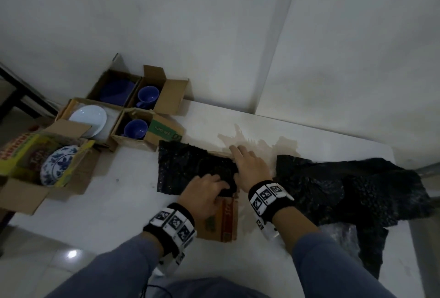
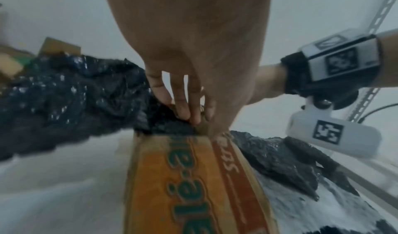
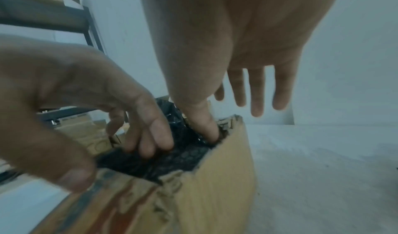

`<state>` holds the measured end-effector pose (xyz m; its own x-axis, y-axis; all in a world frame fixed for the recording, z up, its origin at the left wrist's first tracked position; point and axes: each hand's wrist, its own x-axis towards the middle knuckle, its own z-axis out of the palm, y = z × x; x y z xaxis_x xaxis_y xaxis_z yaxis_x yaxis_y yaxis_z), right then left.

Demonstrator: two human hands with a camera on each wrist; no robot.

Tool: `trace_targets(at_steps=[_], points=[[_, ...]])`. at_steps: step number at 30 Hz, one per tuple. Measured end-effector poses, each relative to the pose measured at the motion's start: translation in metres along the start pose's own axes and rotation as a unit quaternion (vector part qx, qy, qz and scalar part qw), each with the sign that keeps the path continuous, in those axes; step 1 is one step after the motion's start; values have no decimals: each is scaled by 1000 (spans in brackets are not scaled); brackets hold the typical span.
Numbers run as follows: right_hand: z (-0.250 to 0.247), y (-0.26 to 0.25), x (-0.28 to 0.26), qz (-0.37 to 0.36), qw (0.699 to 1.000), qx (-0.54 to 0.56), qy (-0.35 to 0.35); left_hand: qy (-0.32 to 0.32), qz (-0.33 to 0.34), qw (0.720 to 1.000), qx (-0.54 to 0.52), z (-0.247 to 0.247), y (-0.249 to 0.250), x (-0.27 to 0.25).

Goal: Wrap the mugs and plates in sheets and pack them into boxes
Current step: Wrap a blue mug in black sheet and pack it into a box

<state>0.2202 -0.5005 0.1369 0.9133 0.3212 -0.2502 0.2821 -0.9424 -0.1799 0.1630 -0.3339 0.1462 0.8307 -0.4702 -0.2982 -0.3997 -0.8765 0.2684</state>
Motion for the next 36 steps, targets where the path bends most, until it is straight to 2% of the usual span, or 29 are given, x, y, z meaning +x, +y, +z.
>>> trace_targets(at_steps=[4, 8, 10, 12, 13, 15, 18, 22, 26, 31, 33, 36], points=[[-2, 4, 5, -30, 999, -6, -26, 9, -7, 1000, 28, 18, 3, -5], [-8, 4, -18, 3, 998, -58, -37, 11, -36, 998, 53, 5, -21, -10], [-4, 0, -28, 22, 999, -42, -21, 4, -62, 998, 28, 5, -30, -11], [2, -9, -34, 32, 999, 20, -3, 21, -73, 997, -31, 5, -26, -11], [5, -17, -35, 33, 997, 61, -18, 30, -76, 995, -60, 5, -21, -10], [11, -32, -31, 52, 987, 119, -91, 27, -91, 991, -92, 4, -6, -3], [16, -45, -17, 129, 963, 148, -186, -28, -127, 989, -69, 9, 3, 18], [10, -44, -3, 163, 944, 174, -227, -92, -155, 982, -64, 21, -2, 33], [6, -40, 2, 155, 948, 165, -225, -64, -123, 990, -17, 23, -4, 42], [6, -42, 0, 126, 969, 80, -195, -70, -99, 992, 25, 23, -2, 45], [12, -44, -3, 119, 968, 69, -209, -73, -97, 992, 36, 23, -1, 48], [19, -47, -2, 152, 959, 81, -223, -74, -87, 993, 36, 28, -3, 51]])
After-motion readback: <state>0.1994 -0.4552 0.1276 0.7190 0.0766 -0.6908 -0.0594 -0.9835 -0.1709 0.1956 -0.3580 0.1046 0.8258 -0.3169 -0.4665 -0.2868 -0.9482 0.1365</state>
